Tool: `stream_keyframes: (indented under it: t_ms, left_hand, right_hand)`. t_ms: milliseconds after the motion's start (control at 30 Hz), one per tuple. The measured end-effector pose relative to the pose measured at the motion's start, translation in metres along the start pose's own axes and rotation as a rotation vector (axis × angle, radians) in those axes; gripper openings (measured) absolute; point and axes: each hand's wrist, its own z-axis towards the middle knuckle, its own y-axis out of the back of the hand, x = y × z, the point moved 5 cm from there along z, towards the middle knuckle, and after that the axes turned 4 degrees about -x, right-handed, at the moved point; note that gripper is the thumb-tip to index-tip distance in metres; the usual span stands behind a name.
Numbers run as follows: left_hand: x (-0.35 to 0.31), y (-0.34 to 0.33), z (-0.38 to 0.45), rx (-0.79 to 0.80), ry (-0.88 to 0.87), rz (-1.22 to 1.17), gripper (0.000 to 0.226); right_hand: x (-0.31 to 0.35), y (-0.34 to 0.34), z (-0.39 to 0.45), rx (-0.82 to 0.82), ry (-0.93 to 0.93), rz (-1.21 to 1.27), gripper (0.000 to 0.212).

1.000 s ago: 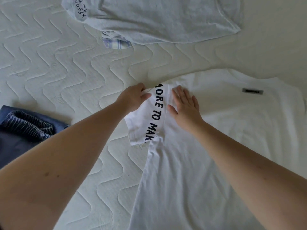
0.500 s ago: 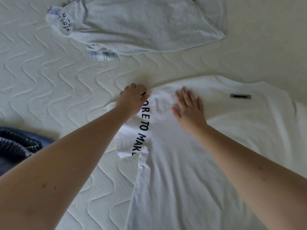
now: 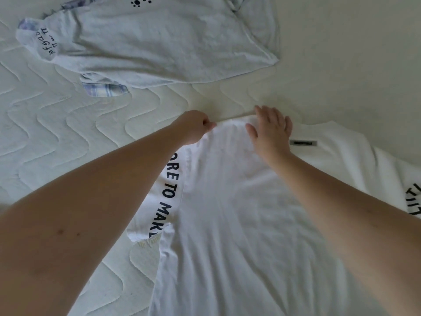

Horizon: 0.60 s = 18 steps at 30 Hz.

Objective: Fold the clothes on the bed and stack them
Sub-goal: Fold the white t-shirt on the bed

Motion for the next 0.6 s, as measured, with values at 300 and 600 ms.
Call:
stream_keyframes:
  t_ms: [300,600]
  left_hand:
    - [0.009,0.002,-0.002,-0.257,0.033,-0.075,0.011]
    - [0.007,-0.029,-0.012,-0.375,-0.062,0.428,0.035]
  right_hand:
    - [-0.021,0.020,0.047,0.040,-0.117,0.256,0.017]
    - [-0.039,0.009,0.026,-0.041,-0.034,0.017,0.067]
